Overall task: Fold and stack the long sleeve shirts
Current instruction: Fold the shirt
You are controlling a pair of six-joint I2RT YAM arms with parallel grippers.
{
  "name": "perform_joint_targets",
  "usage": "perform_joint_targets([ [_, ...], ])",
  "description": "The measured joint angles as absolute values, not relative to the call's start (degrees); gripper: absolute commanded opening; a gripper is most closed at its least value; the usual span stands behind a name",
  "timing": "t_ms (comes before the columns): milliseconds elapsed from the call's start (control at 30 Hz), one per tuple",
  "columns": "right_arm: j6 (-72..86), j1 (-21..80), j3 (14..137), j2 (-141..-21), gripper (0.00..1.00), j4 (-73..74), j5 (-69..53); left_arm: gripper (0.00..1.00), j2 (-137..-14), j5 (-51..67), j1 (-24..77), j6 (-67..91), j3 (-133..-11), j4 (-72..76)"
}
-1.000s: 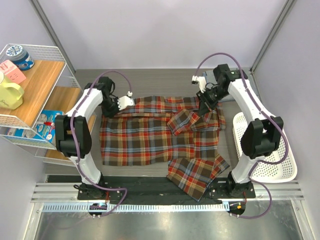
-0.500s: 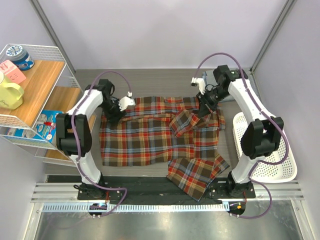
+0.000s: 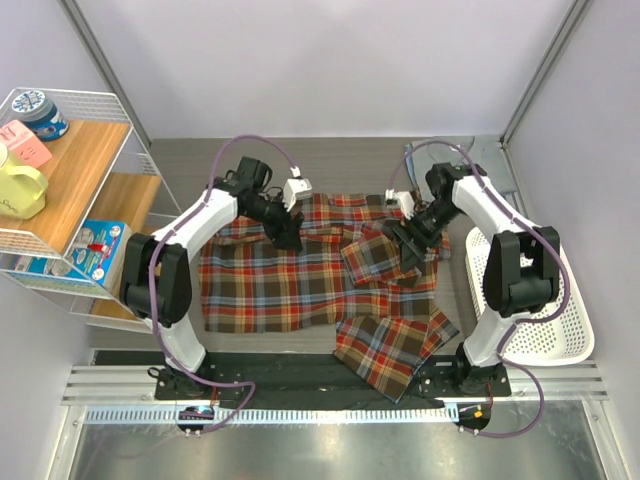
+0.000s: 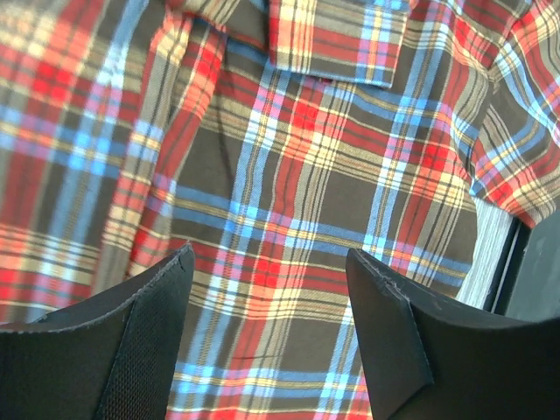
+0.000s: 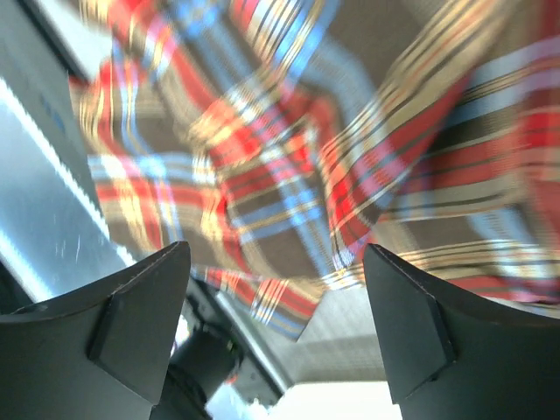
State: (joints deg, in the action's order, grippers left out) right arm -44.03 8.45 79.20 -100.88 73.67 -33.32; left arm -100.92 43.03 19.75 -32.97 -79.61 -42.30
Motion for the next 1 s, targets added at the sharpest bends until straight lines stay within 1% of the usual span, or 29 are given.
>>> perform_joint_targets([
  [67, -41.8, 8.0, 81.5, -101.4, 0.86, 71.9, -34.0, 0.72, -100.5, 43.2, 19.4, -30.1, -76.8, -39.4],
  [167, -38.4, 8.1, 85.8, -103.7, 0.81, 67.9, -35.3, 0.72, -98.5, 43.1, 18.9, -27.5, -73.1, -36.5],
  [200, -37.2, 8.4, 87.4, -104.9, 0.76, 66.2, -35.7, 0.72, -97.5, 43.1, 18.8, -27.0, -72.4, -35.8],
  [300, -35.6, 10.5, 90.6, -107.5, 0.67, 62.8, -36.0, 0.72, -94.4, 43.1, 18.7, -25.5, -71.3, -33.6],
  [433, -35.4, 16.8, 90.9, -108.3, 0.67, 60.0, -35.4, 0.72, -89.1, 42.3, 17.9, -21.5, -68.6, -28.8],
  [500, -35.5, 20.1, 88.1, -107.2, 0.69, 57.3, -34.3, 0.72, -86.8, 41.6, 17.0, -18.9, -66.7, -26.3],
  [733, -39.0, 30.9, 65.8, -94.2, 0.75, 46.7, -25.5, 0.73, -82.1, 39.3, 12.5, -12.3, -63.0, -22.5],
  [867, -41.5, 34.1, 61.6, -92.9, 0.74, 40.8, -20.7, 0.73, -81.6, 38.9, 11.9, -11.7, -62.9, -22.5],
  [1000, -43.1, 36.1, 60.4, -94.1, 0.69, 35.3, -16.7, 0.73, -81.1, 38.6, 11.7, -11.6, -62.9, -22.7],
])
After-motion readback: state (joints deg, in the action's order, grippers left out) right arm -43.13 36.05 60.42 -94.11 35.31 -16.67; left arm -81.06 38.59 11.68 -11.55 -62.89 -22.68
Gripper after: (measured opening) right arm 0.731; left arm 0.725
